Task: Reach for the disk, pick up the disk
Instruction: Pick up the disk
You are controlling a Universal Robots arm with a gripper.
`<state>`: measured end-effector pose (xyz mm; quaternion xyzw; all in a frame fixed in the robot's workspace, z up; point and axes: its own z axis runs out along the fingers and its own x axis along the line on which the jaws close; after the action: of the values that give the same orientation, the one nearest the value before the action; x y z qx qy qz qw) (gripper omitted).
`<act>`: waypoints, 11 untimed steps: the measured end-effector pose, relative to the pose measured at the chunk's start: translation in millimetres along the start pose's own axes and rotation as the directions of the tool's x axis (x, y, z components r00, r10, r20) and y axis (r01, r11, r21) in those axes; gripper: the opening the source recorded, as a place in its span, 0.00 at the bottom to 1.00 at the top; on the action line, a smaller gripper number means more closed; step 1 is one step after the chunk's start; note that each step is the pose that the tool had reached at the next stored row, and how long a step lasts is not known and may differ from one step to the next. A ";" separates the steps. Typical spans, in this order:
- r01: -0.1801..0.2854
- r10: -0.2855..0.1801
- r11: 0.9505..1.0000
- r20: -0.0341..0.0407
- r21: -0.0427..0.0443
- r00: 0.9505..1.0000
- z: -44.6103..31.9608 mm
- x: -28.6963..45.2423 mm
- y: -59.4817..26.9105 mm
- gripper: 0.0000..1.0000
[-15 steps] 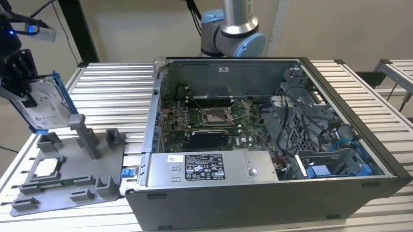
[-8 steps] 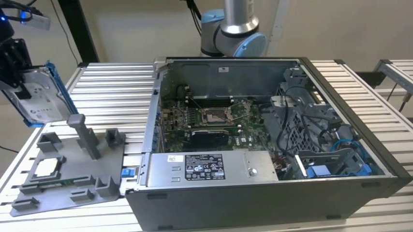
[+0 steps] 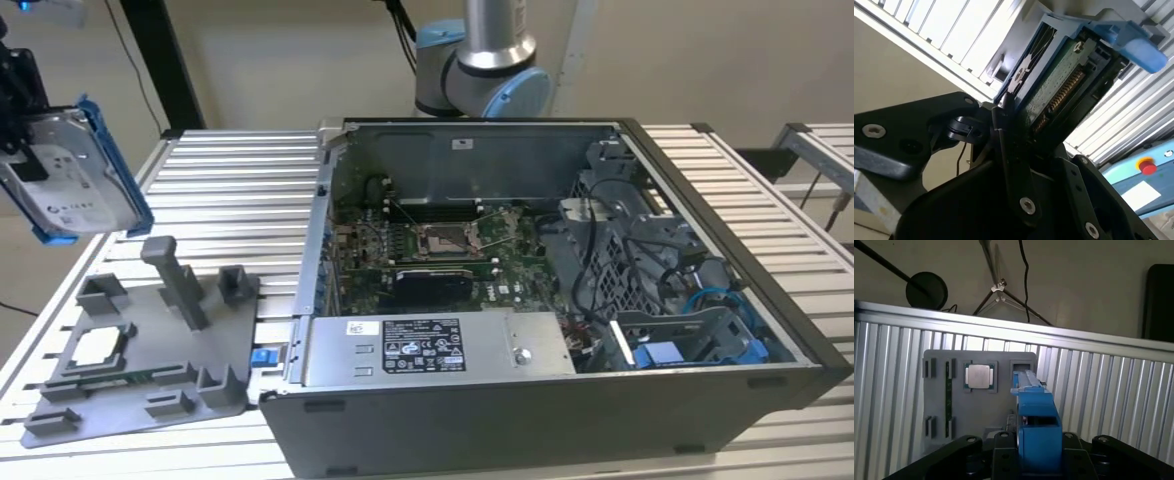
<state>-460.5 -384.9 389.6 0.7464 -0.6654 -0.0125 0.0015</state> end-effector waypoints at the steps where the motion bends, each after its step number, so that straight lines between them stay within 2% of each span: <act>1: 0.000 0.000 1.000 0.000 0.000 1.000 -3.7 -0.1 0.1 0.00; 11: 0.000 0.000 1.000 0.000 0.000 1.000 -38.9 -0.7 0.7 0.00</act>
<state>-460.6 -384.8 428.5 0.7464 -0.6654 -0.0125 0.0014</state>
